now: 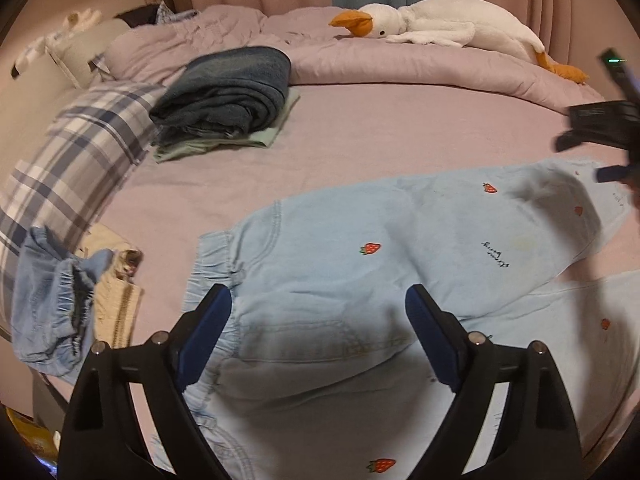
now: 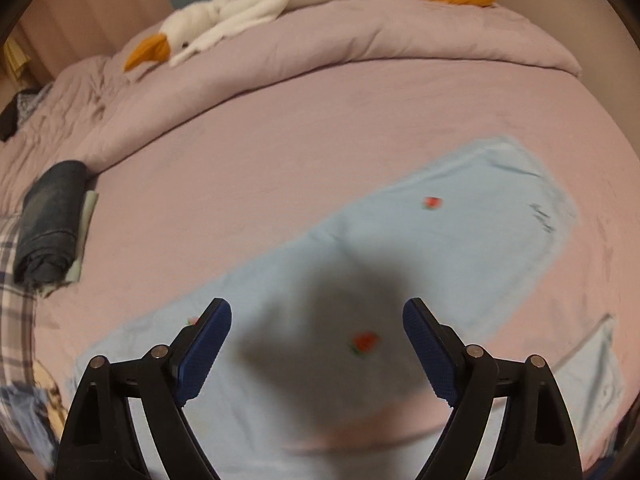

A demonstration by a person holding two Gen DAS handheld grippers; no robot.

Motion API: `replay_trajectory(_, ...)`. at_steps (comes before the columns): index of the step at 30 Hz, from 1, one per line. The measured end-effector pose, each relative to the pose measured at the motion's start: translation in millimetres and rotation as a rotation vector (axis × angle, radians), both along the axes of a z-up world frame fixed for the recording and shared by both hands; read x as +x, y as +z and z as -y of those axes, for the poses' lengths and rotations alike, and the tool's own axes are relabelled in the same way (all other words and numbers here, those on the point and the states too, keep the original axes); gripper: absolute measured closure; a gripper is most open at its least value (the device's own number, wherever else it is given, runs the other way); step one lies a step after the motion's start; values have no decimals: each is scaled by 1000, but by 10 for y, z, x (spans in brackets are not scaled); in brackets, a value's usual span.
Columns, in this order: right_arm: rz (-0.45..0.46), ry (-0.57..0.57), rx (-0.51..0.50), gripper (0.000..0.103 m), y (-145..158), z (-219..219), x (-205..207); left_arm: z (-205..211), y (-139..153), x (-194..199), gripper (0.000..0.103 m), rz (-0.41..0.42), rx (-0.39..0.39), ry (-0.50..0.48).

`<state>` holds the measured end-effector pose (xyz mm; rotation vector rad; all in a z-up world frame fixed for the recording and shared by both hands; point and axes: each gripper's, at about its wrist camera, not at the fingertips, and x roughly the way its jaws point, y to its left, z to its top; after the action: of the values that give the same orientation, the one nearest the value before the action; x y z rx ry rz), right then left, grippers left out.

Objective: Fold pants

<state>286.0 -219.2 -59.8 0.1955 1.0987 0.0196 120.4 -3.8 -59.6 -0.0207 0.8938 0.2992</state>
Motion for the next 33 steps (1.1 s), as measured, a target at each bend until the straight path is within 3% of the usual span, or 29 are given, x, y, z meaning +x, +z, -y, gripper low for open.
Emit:
replay_trajectory(8, -95, -178, -136, 16, -512, 24, 384, -97, -72, 79, 14, -25, -117, -2)
replay_trajectory(13, -63, -199, -116, 22, -628, 181, 328, -241, -126, 104, 14, -31, -212, 32)
replay_trajectory(15, -39, -184, -141, 52, -579, 184, 341, -291, -140, 111, 15, -30, -254, 48)
replay_trajectory(16, -35, -173, -146, 60, -573, 183, 348, -326, -148, 120, 15, -31, -288, 54)
replay_trajectory(18, -30, -160, -175, 89, -577, 185, 356, -361, -150, 133, 15, -30, -327, 59)
replay_trajectory(20, -7, -156, -174, 98, -530, 213, 304, -391, -132, 140, 15, -22, -349, 71)
replay_trajectory(24, 125, -148, -89, 100, -161, 357, 6, -457, -92, 140, 16, -12, -401, 82)
replay_trajectory(27, 227, -140, 28, 100, 106, 458, -399, -513, -57, 108, 16, 4, -483, 93)
replay_trajectory(31, 321, -118, 111, 100, 215, 533, -877, -541, 2, 73, 16, 26, -576, 98)
replay_trajectory(33, 344, -114, 141, 100, 159, 527, -1146, -517, 24, 93, 16, 33, -578, 103)
